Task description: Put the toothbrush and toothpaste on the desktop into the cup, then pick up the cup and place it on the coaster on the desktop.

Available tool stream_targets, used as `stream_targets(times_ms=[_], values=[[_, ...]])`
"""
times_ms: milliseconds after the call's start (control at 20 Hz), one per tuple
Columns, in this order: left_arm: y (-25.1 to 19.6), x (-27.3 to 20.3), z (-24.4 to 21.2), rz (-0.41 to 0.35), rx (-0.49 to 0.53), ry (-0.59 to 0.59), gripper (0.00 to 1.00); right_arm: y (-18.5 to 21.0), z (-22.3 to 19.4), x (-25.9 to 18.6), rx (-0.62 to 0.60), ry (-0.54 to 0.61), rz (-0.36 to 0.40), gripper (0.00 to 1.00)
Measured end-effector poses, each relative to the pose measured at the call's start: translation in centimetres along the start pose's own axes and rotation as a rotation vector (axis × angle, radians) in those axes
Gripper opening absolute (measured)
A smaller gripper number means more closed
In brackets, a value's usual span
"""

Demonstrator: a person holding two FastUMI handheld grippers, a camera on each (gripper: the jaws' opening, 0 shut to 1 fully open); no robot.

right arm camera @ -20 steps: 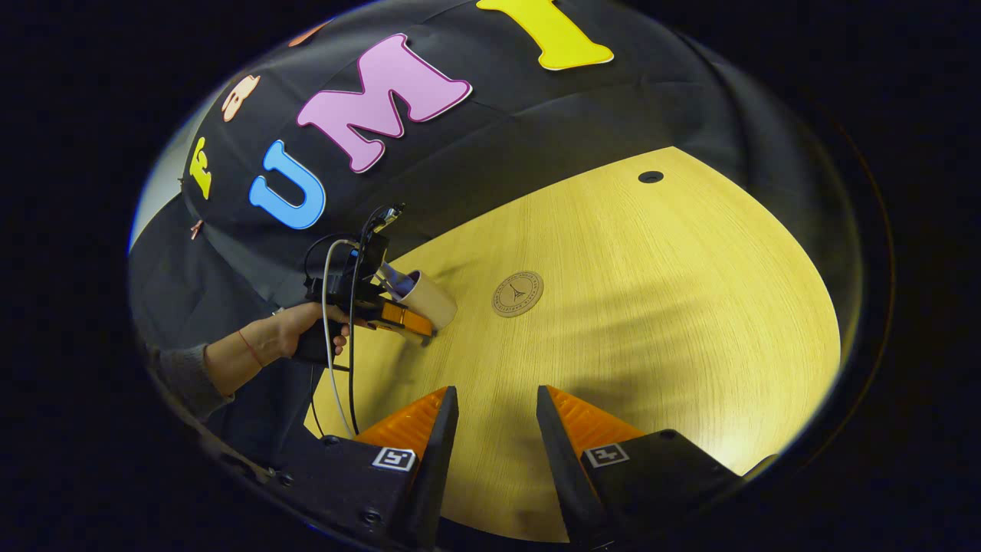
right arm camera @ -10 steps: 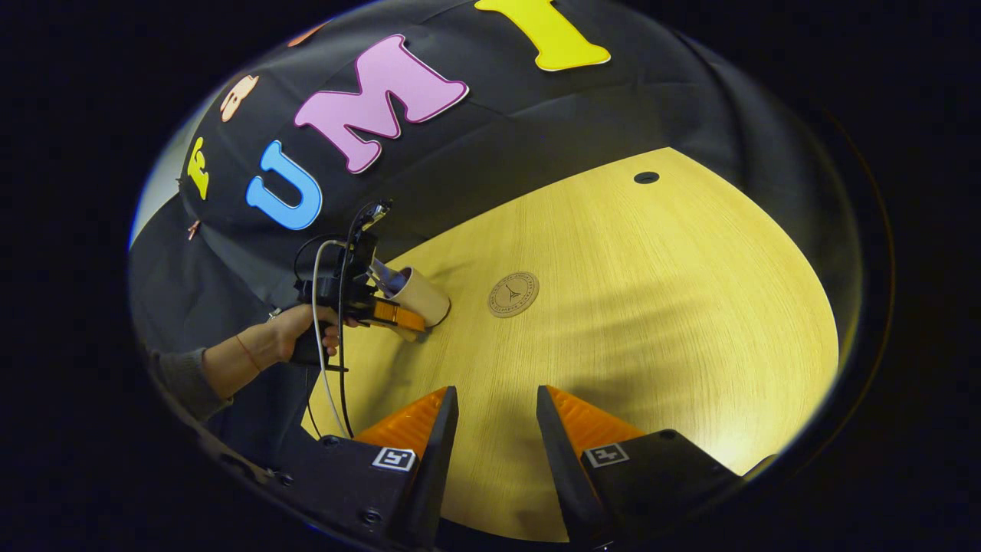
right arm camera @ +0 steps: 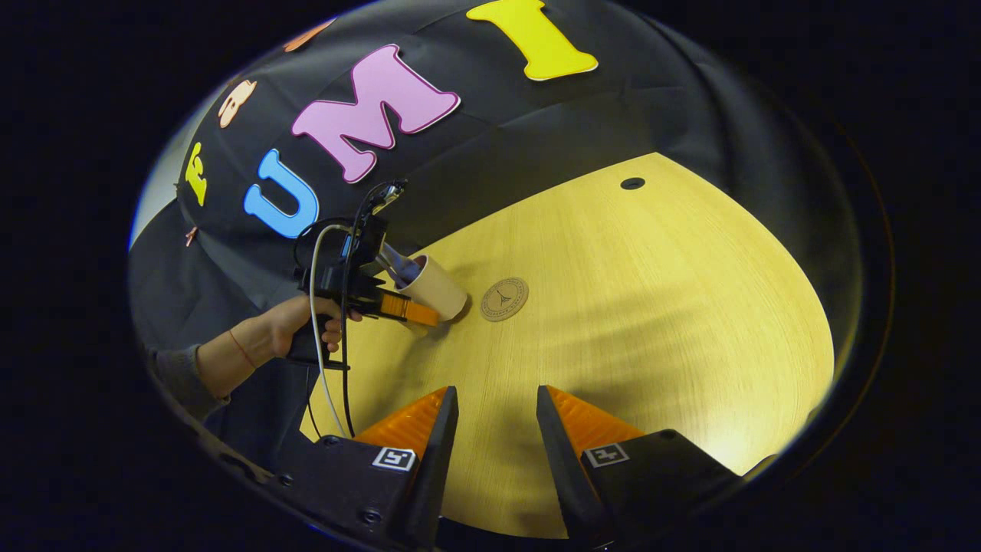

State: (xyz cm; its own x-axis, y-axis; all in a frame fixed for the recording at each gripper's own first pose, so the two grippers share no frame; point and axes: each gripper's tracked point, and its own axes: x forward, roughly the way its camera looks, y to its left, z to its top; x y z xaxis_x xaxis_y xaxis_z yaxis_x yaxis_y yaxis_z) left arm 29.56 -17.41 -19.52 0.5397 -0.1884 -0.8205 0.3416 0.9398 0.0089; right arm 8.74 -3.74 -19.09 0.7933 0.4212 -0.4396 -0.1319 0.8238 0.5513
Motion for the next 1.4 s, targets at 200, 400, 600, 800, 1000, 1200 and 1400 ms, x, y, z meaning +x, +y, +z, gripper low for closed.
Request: stream_targets(times_ms=[200,400,600,800,1000,1200,1400], values=[[-3.0,0.5,1.7,-0.016,0.06,-0.006,0.28,-1.4,-0.1,-1.2,0.014,-0.02,-0.024,0.64],[-5.2,1.4,2.3,-0.029,0.095,0.007,0.24,-2.6,-0.5,-1.9,0.037,-0.037,-0.045,0.64],[-6.2,2.4,2.1,-0.033,0.099,0.021,0.28,-3.5,-0.4,-2.4,0.049,-0.045,-0.06,0.64],[-6.7,3.2,2.1,-0.029,0.098,0.027,0.28,-4.1,-0.4,-2.7,0.058,-0.047,-0.073,0.64],[-7.0,3.7,2.2,-0.027,0.099,0.029,0.28,-4.5,-0.2,-2.5,0.065,-0.045,-0.076,0.64],[-7.0,3.7,2.0,-0.028,0.097,0.033,0.28,-4.4,0.0,-2.2,0.064,-0.047,-0.075,0.64],[-6.9,3.7,1.9,-0.042,0.087,0.032,0.34,-4.3,-0.1,-2.1,0.067,-0.044,-0.073,0.64]])
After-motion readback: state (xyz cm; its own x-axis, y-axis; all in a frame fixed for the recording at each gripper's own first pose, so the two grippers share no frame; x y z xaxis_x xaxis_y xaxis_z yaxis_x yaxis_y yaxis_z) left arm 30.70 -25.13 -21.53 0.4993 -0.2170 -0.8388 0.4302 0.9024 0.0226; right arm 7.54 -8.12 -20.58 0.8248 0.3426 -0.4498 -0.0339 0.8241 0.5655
